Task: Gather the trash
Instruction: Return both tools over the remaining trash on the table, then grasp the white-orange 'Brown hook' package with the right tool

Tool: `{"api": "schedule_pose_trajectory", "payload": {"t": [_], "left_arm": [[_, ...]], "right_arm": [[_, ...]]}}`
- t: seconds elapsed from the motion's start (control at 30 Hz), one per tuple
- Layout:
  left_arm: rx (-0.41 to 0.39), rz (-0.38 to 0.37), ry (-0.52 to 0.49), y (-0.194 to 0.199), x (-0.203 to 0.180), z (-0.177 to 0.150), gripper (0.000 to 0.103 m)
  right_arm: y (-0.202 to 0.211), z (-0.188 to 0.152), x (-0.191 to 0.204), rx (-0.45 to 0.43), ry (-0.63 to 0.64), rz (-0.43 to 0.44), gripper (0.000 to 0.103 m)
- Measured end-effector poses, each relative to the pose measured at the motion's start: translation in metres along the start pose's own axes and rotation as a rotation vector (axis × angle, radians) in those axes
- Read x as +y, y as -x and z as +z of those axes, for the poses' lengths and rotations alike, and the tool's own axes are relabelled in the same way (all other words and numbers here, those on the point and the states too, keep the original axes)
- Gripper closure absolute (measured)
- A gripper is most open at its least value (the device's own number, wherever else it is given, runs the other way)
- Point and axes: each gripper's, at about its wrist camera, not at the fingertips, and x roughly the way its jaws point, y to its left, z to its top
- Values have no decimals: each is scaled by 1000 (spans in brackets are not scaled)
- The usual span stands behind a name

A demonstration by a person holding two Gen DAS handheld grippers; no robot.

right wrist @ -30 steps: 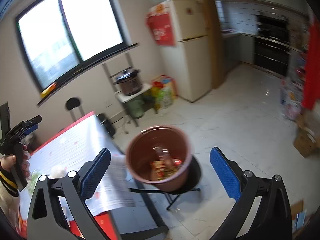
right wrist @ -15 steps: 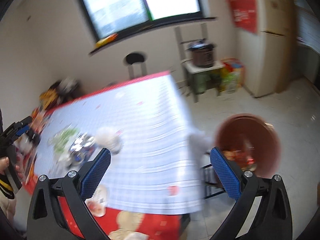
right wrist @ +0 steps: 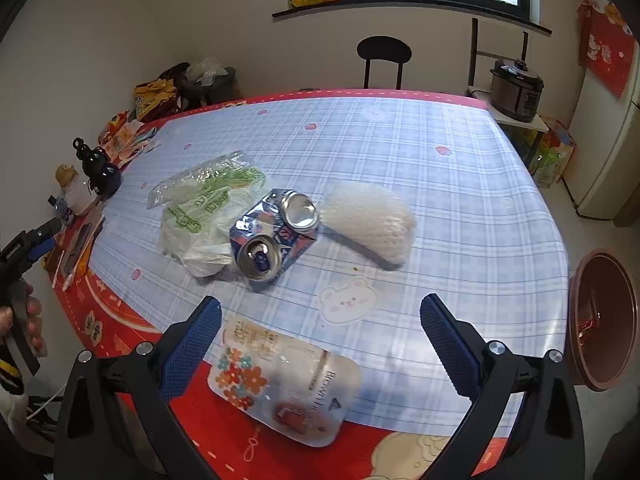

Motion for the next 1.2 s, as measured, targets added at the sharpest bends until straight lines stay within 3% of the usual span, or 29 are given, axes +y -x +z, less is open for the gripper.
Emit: {"api": "schedule_pose_trajectory", "payload": {"t": [0.23, 0.43, 0.57, 0.67, 0.87, 1.2], "left_arm": [[-15, -19, -7, -9, 45, 23, 6], [6, -70, -45, -35, 65, 39, 6], [47, -99, -87, -58, 63, 36, 6], [82, -134, -115, -74, 55, 28, 6], [146, -208, -141, -97, 32, 6, 6], [219, -257, -212, -111, 6, -19, 6]], "right_arm": [[-35, 26, 56, -11, -3, -45, 5], [-57, 33, 77, -13, -76, -57, 5], [-70, 14, 82, 51, -68, -82, 5], [-78, -10, 78, 128, -38, -152, 5], [-89, -57, 53, 259, -69, -229, 5], [-94, -95, 37, 258, -182, -247, 5]]}}
